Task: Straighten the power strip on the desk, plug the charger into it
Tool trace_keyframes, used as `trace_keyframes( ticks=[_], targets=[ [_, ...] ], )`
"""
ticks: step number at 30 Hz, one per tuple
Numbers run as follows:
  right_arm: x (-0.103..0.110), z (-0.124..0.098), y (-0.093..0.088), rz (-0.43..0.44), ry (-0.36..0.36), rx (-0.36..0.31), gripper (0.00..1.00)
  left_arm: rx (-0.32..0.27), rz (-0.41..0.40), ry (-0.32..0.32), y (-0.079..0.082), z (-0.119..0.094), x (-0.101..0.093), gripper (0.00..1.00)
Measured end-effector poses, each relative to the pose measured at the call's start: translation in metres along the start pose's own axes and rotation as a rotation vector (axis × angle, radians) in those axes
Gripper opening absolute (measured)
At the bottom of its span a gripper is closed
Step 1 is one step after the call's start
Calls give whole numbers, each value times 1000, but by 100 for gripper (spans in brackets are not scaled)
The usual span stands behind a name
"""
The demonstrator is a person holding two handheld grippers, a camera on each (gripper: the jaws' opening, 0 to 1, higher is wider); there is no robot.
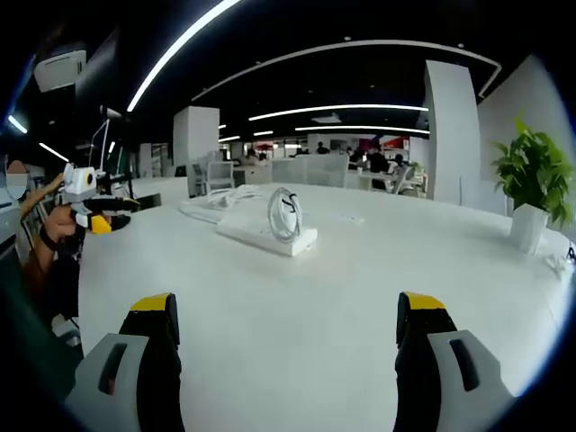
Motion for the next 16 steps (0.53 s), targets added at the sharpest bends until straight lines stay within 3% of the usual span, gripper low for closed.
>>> trace_keyframes(
  ticks=[16],
  targets=[
    [-1,3,-5,2,4,16,100,4,-1,-6,-2,1,0,99]
  ],
)
Point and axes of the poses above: the point that each gripper's makers call its tool centre point, and the gripper's own axes: z roughly forward along the fingers, x roughly to its left, y roughly out of its top, the point moved 4 cm from there along -z, roughly backward along the fingers, and after that the axes turned 1 degree about -z, right-handed, at the moved point
